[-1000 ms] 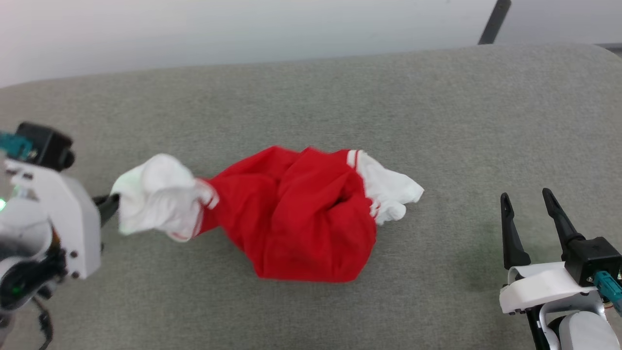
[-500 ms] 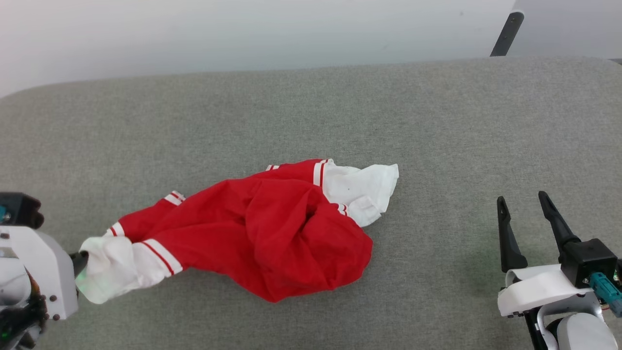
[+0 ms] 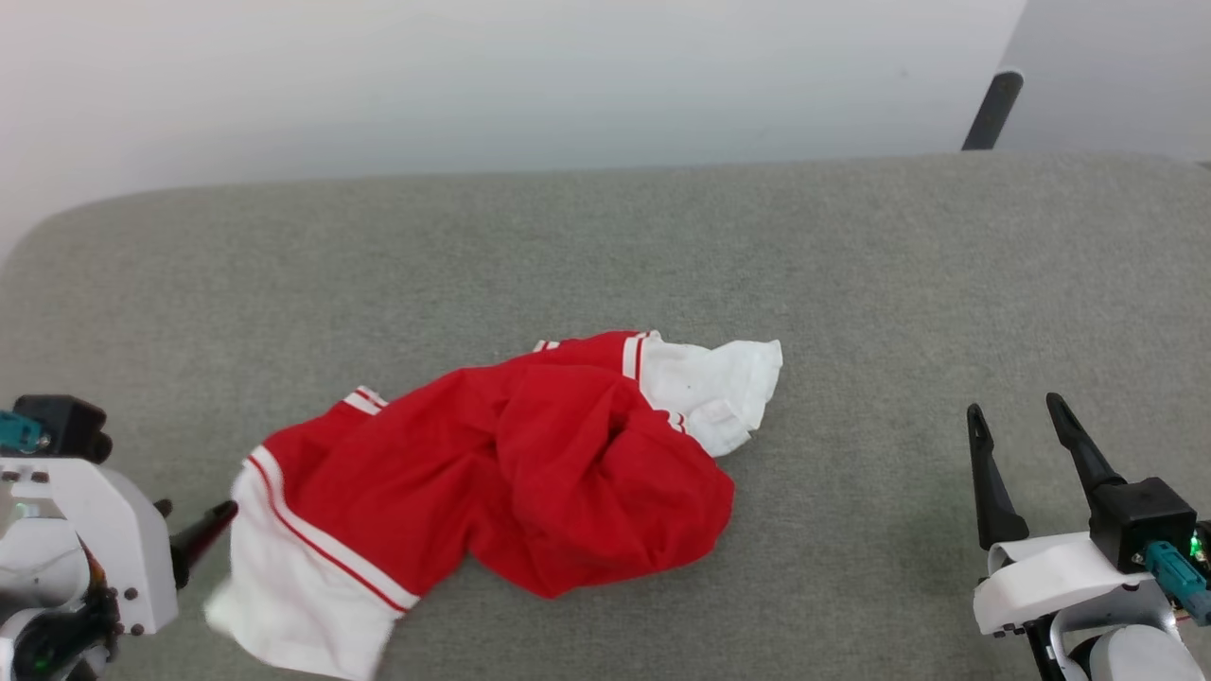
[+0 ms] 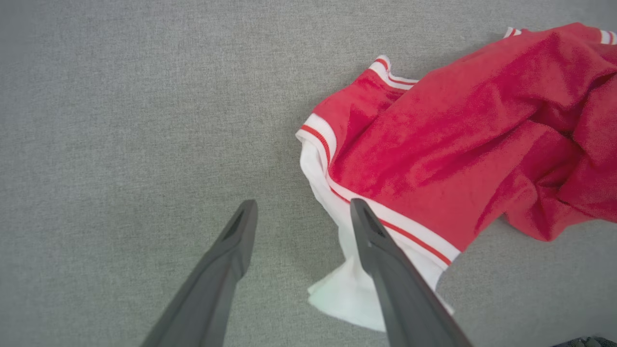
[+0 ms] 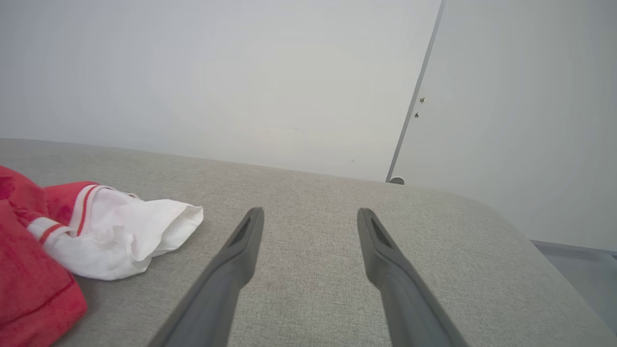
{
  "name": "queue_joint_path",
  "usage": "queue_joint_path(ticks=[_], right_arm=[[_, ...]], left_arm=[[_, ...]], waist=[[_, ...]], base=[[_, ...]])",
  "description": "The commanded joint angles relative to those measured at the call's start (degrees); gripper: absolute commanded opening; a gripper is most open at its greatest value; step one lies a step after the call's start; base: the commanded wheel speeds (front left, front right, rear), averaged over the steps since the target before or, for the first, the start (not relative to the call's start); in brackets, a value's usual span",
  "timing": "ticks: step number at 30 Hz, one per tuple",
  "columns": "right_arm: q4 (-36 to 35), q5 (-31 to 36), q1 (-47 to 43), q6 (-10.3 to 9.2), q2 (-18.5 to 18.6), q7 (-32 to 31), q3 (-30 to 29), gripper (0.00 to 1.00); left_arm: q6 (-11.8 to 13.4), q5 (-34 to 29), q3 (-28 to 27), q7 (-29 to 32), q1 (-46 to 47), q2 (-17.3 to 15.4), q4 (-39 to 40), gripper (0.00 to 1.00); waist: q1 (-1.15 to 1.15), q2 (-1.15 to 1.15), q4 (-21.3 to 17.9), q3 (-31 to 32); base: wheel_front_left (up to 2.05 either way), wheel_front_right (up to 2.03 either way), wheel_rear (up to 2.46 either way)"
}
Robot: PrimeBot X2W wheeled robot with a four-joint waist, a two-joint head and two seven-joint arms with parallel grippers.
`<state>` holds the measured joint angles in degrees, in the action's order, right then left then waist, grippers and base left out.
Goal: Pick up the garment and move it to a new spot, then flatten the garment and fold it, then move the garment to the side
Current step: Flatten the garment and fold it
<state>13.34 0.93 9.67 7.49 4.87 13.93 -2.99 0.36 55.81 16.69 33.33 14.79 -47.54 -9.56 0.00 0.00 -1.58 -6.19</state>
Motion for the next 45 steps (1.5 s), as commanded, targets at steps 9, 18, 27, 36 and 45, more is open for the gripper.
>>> queue_joint_path(ticks=[9,18,27,36,45], right_arm=[[-1.0,-0.9,-1.7,0.00,1.1,-1.7,1.6,1.00],[-1.4,-2.0,-3.3,0.00,1.7,-3.4,2.9,1.00],[-2.3,-3.5,-2.3,0.00,3.3,-6.9,3.7,1.00],[-2.3,-7.0,1.9,0.00,6.9,-15.2,4.8,1.00],[-0.6,-12.3,7.9,-0.01,11.6,-26.9,6.1,1.00]], left_arm=[[2.5,-2.3,-1.9,-6.0,-4.3,-0.2,6.3,1.00],[5.8,-8.1,-5.6,-23.8,-10.7,3.7,11.0,1.00],[6.7,-12.4,-7.7,-43.3,-15.7,10.5,8.9,1.00],[5.0,-15.9,-11.9,-48.5,-17.4,18.7,6.1,1.00],[-0.2,-22.6,-17.1,-48.4,-16.0,29.0,6.3,1.00]], waist=[[0.00,0.00,2.8,3.8],[0.00,0.00,5.6,6.4],[0.00,0.00,9.6,6.1],[0.00,0.00,13.4,3.0],[0.00,0.00,17.5,-1.6]], base=[[0.00,0.00,0.00],[0.00,0.00,0.00],[0.00,0.00,0.00],[0.00,0.00,0.00],[0.00,0.00,0.00]])
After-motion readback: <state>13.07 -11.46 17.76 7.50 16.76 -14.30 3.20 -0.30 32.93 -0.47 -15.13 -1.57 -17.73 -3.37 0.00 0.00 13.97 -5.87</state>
